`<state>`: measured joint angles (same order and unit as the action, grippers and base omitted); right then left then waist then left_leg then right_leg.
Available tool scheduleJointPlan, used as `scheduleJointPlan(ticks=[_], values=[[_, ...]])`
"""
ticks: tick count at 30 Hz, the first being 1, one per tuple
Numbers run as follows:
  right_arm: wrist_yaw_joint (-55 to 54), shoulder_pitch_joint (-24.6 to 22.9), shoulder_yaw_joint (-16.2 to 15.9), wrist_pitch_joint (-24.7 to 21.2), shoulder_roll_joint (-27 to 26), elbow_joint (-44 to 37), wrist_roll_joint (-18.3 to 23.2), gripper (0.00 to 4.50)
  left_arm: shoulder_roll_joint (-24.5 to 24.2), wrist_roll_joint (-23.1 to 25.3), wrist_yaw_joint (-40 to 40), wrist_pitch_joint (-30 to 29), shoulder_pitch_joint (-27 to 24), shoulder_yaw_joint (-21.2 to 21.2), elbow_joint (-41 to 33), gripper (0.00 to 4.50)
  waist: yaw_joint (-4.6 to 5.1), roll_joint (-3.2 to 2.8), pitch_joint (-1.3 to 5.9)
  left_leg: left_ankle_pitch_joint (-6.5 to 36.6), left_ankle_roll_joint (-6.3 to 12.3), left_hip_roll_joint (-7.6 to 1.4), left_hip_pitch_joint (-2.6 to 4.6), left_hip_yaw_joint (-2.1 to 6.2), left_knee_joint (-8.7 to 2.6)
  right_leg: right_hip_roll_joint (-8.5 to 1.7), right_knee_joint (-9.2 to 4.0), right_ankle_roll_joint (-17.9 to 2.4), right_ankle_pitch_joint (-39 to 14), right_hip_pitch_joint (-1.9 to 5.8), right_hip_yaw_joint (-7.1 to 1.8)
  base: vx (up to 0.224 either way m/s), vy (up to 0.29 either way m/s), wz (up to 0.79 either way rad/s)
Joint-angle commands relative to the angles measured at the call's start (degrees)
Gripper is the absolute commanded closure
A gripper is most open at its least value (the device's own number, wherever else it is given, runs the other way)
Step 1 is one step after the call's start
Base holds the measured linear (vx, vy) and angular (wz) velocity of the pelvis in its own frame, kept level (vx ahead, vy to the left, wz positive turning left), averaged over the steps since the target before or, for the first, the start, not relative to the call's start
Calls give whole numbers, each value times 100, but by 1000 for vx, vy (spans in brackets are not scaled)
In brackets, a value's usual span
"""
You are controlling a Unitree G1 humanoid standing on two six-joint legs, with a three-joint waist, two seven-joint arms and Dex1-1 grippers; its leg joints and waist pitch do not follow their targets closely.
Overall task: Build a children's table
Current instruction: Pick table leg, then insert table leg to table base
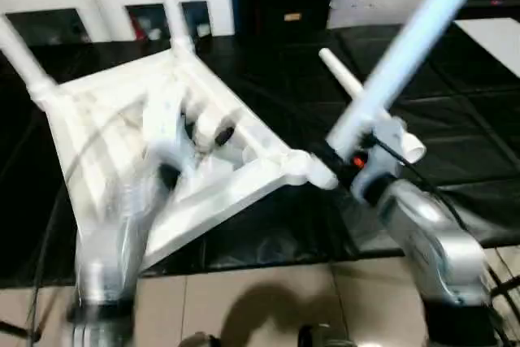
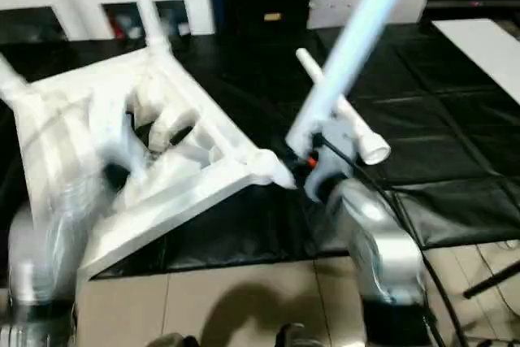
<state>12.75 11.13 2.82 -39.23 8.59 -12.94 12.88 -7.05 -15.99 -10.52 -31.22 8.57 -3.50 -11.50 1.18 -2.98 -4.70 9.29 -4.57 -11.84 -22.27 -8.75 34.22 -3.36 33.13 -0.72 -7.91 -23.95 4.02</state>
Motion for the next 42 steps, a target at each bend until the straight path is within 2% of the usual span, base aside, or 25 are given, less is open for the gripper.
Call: scheduleJointPlan(ticks=[1,2,3,4,7,8,10,11,16,24,26,27,29,31,32,33,34,35,36,37,38,39,40,41,42], values=[[-91,-95,-105,61,50,-311,-200,261,39,151,197,259,-154,-46,-194,58,31,70,360,1961,135,61,91,-36,-339,-222,-643,105,-3605,184,-81,0,0,0],[-18,-196,-256,414,122,-448,-316,261,149,121,256,413,-323,-64,-290,58,29,112,365,2035,138,61,90,-30,-333,-235,-671,209,-3752,174,-63,0,0,0],[-18,-196,-256,414,122,-448,-316,261,149,121,256,413,-323,-64,-290,58,29,112,365,2035,138,61,90,-30,-333,-235,-671,209,-3752,174,-63,0,0,0],[5,-282,-302,404,121,-553,-260,261,205,133,331,448,-429,-34,-391,58,61,229,360,2147,158,75,88,-34,-313,-220,-714,346,-3937,146,-35,0,0,0],[244,-458,-322,372,31,-740,102,261,178,307,349,463,-653,205,-649,58,52,173,335,2285,152,58,113,-6,-318,-239,-732,432,-4070,108,-21,0,0,0],[356,-510,-335,408,14,-800,205,261,194,341,358,446,-717,245,-729,58,65,222,340,2391,132,43,117,1,-332,-226,-743,469,-4040,105,-18,0,0,0],[484,-579,-337,546,-47,-826,321,261,241,329,364,454,-801,252,-816,58,77,223,346,2436,123,43,110,10,-341,-226,-740,457,-3988,108,-17,0,0,0],[617,-632,-323,761,-118,-765,391,261,239,399,382,552,-944,311,-899,58,87,254,355,2450,117,39,90,19,-354,-233,-741,448,-3941,132,-11,0,0,0],[719,-634,-305,953,-156,-655,469,261,187,539,441,576,-998,391,-1003,58,40,258,357,2451,127,0,93,32,-408,-245,-696,257,-3592,137,-66,0,0,0],[919,-618,-377,1082,5,-545,416,261,172,575,419,582,-971,427,-1054,58,19,284,373,2419,107,8,76,25,-406,-259,-680,219,-3516,168,-91,0,0,0],[939,-634,-382,1124,47,-517,377,261,180,576,386,591,-912,450,-1027,58,13,270,373,2503,84,-1,107,31,-415,-259,-670,208,-3565,171,-90,0,0,0],[941,-637,-387,1131,57,-510,365,261,180,572,371,596,-890,453,-1009,58,15,266,370,2675,58,-1,157,33,-414,-253,-675,233,-3705,165,-79,0,0,0],[938,-646,-394,1147,68,-501,353,261,177,578,383,597,-840,459,-969,58,73,240,310,3449,4,23,364,63,-404,-172,-795,370,-4335,149,44,0,0,0],[922,-665,-398,1137,82,-507,336,261,185,563,387,615,-822,462,-953,58,135,214,249,3910,16,4,513,96,-397,-102,-858,356,-4507,132,180,0,0,0],[897,-698,-390,1123,115,-494,304,261,200,557,402,616,-804,479,-935,58,231,86,78,4967,56,-205,631,144,-644,112,-776,356,-4112,329,641,0,0,0],[897,-721,-388,1122,128,-496,299,261,206,556,404,613,-808,490,-937,58,231,86,78,4967,56,-205,631,144,-644,112,-776,356,-4112,329,641,68,-19,-16],[901,-742,-391,1122,153,-493,295,261,214,569,406,606,-807,504,-935,58,-119,88,81,5590,28,-560,33,-16,-1228,-85,897,-75,-1864,967,272,68,-19,-16],[905,-750,-394,1124,166,-491,297,261,219,577,406,602,-805,510,-933,58,-223,86,148,5424,157,-638,253,-24,-1150,-160,964,-26,-2186,859,27,96,-82,-9],[908,-758,-400,1114,176,-500,301,261,225,578,407,601,-805,510,-936,58,-64,486,275,4339,75,-151,652,-107,-249,-331,29,243,-4512,473,-424,112,-115,-12],[917,-771,-418,1103,189,-518,301,261,230,574,407,601,-811,504,-941,58,-232,452,164,2284,239,206,337,-154,571,-845,-732,339,-6764,472,-649,112,-115,-12],[951,-773,-468,1062,252,-544,268,261,237,576,414,607,-817,492,-939,58,-279,489,260,1632,389,138,71,-6,617,-994,-659,157,-6592,753,-851,154,-51,-15],[968,-776,-485,1024,274,-559,271,261,243,569,415,613,-829,482,-948,58,-395,378,336,888,519,81,-17,70,210,-564,-411,-455,-4272,895,-694,140,-22,12],[945,-773,-486,987,296,-557,243,261,247,571,420,614,-834,482,-952,58,-341,319,344,706,492,40,65,62,53,-429,-350,-664,-3574,894,-522,140,-22,12],[920,-765,-492,1038,331,-527,169,261,246,581,423,617,-848,491,-958,58,-401,168,432,256,1210,242,-473,262,60,-533,-322,-521,-2538,1333,-61,135,9,26],[907,-762,-494,1067,345,-512,135,261,244,586,424,618,-854,496,-961,58,-397,136,451,260,1510,258,-221,302,43,-525,-409,-510,-2195,1179,30,163,31,49]])
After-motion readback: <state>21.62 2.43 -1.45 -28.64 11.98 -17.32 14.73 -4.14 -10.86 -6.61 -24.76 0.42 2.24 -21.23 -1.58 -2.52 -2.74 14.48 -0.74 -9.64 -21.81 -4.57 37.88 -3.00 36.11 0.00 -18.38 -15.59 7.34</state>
